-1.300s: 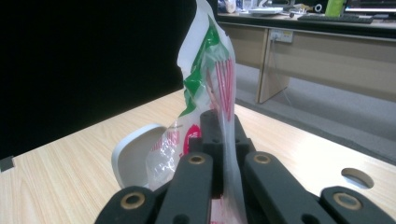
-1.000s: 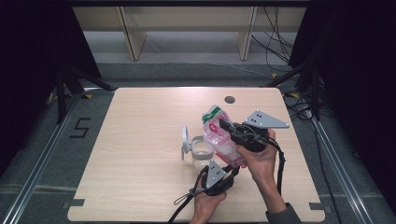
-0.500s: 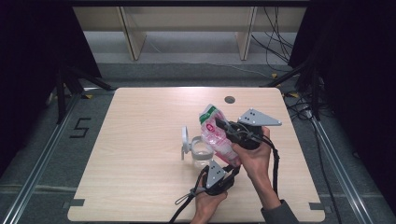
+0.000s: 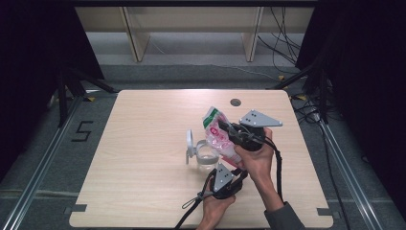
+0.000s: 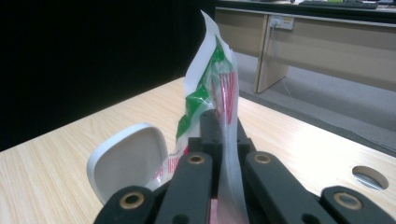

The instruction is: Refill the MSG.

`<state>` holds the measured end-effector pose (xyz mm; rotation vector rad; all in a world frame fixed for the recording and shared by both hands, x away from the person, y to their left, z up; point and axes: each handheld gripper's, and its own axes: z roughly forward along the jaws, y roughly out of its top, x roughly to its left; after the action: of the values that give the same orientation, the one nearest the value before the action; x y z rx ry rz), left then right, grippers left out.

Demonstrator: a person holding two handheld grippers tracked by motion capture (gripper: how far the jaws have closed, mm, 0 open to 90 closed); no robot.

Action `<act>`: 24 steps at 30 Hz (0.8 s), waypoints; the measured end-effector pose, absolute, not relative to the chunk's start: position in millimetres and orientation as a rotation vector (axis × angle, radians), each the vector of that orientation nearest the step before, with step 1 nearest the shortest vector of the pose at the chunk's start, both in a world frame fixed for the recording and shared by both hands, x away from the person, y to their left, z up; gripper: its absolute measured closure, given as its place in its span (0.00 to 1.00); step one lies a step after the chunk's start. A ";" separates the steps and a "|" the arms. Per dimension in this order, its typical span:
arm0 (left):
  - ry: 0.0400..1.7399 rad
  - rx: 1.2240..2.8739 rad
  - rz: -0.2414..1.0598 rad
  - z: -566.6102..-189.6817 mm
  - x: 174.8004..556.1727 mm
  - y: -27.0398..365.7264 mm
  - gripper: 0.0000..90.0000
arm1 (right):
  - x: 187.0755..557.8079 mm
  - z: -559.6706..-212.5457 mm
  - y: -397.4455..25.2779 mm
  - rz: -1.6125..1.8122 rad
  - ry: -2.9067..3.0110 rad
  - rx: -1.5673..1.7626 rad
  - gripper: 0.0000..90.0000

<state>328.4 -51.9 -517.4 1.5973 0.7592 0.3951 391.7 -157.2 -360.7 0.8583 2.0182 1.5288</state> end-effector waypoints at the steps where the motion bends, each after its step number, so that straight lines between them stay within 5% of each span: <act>1: 0.758 1.597 0.396 -517.3 328.4 -51.8 0.86 | 391.3 -360.7 -156.1 1.531 2.030 0.869 1.00; 24: 0.744 1.579 0.391 -516.3 329.1 -54.8 0.87 | 399.8 -365.2 -149.1 1.510 2.052 0.864 1.00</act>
<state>329.1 -54.8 -516.3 1.5787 0.7437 0.3913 399.8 -149.1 -365.2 0.8636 2.0523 1.5098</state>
